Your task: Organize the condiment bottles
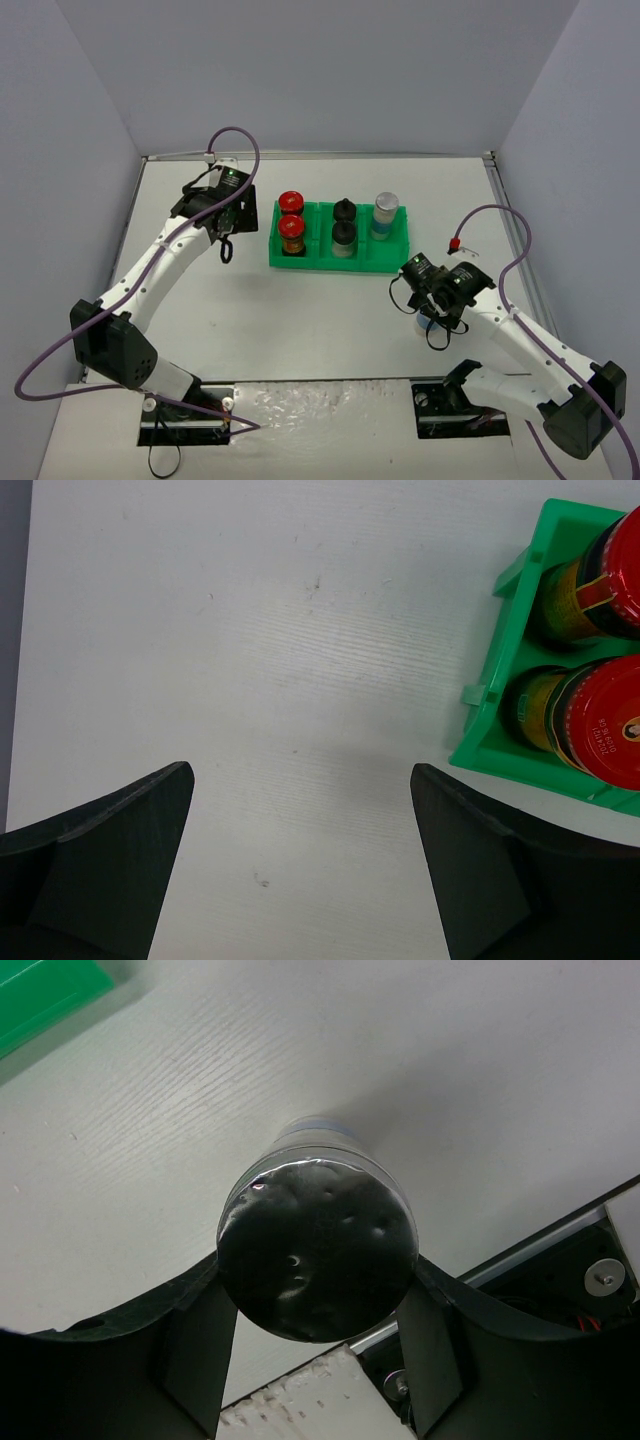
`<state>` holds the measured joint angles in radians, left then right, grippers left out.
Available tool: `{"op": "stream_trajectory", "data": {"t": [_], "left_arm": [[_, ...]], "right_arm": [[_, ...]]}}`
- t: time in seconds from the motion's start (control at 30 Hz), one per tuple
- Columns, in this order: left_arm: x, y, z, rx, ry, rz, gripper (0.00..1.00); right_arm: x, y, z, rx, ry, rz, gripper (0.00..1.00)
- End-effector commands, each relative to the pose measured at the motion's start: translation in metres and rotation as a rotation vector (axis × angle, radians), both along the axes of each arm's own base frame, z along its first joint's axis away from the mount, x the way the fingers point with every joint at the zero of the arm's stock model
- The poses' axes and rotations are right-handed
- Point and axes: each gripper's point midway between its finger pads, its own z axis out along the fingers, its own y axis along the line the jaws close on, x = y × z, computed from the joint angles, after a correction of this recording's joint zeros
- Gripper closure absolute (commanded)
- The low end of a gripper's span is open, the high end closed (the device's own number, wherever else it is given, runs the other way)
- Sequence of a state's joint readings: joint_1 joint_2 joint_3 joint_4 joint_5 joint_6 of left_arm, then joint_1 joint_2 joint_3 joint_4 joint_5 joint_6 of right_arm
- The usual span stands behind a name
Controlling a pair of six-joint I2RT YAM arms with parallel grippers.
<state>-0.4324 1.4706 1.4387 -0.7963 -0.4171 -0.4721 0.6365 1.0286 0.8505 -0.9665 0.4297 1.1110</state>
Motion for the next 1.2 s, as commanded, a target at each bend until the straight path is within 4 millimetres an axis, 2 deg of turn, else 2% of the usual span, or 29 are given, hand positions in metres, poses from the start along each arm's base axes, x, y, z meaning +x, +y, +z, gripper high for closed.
{"op": "stream_trajectory", "data": {"t": [0.0, 0.23, 0.37, 0.6, 0.9, 1.17], "left_arm": [[0.004, 0.004, 0.027, -0.02, -0.088, 0.01, 0.12], [0.005, 0.004, 0.025, -0.018, -0.084, 0.011, 0.12], [0.004, 0.004, 0.025, -0.015, -0.083, 0.011, 0.12], [0.005, 0.004, 0.026, -0.013, -0.081, 0.013, 0.12], [0.007, 0.003, 0.023, -0.009, -0.072, 0.013, 0.12], [0.007, 0.004, 0.022, -0.002, -0.07, 0.018, 0.12]], "right_arm": [[0.008, -0.004, 0.013, -0.029, -0.047, -0.016, 1.0], [0.04, 0.008, 0.051, -0.061, -0.126, 0.044, 1.0], [0.065, 0.023, 0.084, -0.048, -0.194, 0.092, 1.0], [0.101, 0.047, 0.105, -0.058, -0.247, 0.158, 1.0], [0.144, 0.073, 0.11, -0.079, -0.296, 0.223, 1.0], [0.177, 0.096, 0.098, -0.077, -0.311, 0.277, 1.0]]}}
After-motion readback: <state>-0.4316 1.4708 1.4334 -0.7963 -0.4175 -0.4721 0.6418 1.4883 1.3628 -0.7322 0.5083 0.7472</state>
